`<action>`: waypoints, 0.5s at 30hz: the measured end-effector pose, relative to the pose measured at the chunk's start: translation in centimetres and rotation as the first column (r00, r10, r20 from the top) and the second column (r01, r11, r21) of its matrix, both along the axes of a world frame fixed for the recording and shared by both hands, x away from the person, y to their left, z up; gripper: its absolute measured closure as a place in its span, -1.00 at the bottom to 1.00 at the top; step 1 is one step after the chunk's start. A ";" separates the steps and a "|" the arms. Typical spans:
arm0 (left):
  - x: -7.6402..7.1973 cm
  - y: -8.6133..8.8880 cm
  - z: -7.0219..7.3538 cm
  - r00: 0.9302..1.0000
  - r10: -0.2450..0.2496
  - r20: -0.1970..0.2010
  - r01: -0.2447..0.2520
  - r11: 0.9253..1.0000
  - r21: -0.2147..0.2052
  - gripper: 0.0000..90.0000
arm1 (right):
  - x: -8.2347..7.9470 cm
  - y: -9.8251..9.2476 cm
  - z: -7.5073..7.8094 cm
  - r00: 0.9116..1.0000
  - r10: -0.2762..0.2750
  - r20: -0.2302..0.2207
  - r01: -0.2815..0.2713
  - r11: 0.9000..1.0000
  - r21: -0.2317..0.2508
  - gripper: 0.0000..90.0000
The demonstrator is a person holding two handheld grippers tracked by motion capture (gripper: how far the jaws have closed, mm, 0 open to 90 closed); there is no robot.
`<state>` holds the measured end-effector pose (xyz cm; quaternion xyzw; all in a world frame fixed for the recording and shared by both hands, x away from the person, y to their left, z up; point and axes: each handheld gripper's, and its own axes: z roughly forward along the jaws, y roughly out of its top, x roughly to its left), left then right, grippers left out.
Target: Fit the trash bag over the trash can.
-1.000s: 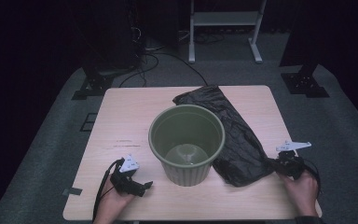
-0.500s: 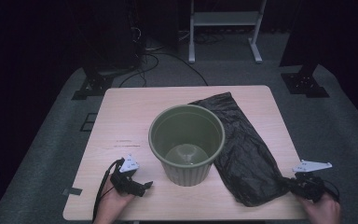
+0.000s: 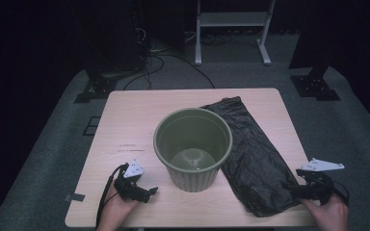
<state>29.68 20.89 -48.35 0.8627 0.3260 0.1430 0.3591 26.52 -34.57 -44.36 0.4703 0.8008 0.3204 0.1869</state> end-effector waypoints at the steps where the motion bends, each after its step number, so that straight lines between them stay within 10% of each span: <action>1: 0.0 0.0 0.0 1.000 0.000 0.000 0.000 1.000 0.000 -1.00 | 0.5 0.6 0.1 1.000 0.011 0.001 -0.011 1.000 -0.001 -0.53; 15: 0.0 0.0 0.0 1.000 0.000 0.000 0.000 1.000 0.000 -1.00 | 9.3 5.0 0.0 1.000 0.025 0.006 -0.026 0.999 0.019 -0.57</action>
